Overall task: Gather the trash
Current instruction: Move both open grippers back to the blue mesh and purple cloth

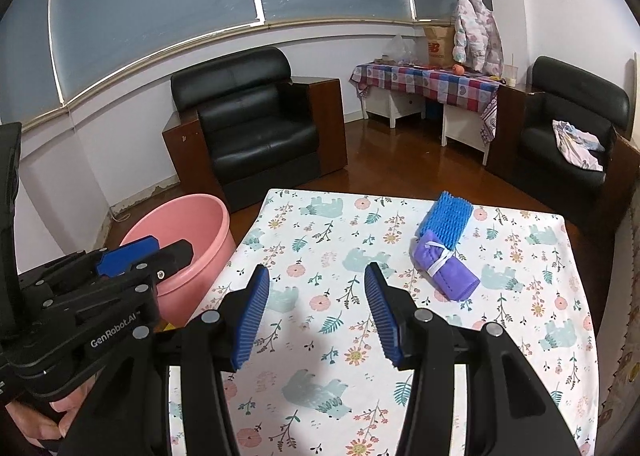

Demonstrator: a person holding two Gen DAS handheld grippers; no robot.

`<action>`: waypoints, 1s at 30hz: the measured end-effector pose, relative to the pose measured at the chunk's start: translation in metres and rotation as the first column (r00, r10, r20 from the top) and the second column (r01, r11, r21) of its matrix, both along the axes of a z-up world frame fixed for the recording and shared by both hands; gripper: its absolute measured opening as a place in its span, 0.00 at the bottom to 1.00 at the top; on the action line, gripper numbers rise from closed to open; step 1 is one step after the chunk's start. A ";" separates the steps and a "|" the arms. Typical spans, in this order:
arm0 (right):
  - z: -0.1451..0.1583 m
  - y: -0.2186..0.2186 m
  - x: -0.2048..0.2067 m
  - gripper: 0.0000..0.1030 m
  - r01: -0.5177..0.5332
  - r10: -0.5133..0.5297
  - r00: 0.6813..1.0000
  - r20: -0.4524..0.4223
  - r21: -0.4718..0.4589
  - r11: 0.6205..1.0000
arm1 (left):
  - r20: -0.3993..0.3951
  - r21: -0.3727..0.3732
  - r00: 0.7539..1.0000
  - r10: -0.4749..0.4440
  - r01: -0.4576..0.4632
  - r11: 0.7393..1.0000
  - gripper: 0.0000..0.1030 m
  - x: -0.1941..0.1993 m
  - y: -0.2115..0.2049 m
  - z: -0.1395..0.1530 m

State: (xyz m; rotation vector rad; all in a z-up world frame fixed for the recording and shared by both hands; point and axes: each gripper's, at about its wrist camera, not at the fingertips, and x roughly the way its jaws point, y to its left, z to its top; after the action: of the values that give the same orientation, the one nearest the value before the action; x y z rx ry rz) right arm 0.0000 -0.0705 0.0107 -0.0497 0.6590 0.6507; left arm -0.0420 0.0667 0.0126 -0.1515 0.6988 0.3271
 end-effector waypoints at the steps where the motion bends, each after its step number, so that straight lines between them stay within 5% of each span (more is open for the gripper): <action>1: 0.000 0.001 -0.001 0.48 -0.001 0.001 1.000 0.000 -0.001 1.000 | -0.001 0.002 1.000 0.000 0.000 1.000 0.38 0.000 0.000 0.000; 30: -0.006 0.002 0.001 0.48 -0.007 0.007 1.000 -0.015 -0.004 1.000 | -0.020 0.013 1.000 0.008 -0.008 1.000 0.38 -0.001 0.005 -0.006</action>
State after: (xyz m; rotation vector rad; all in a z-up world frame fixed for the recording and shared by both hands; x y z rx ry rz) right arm 0.0008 -0.0681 0.0047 -0.0507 0.6753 0.6575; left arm -0.0429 0.0716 0.0068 -0.1392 0.7158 0.3410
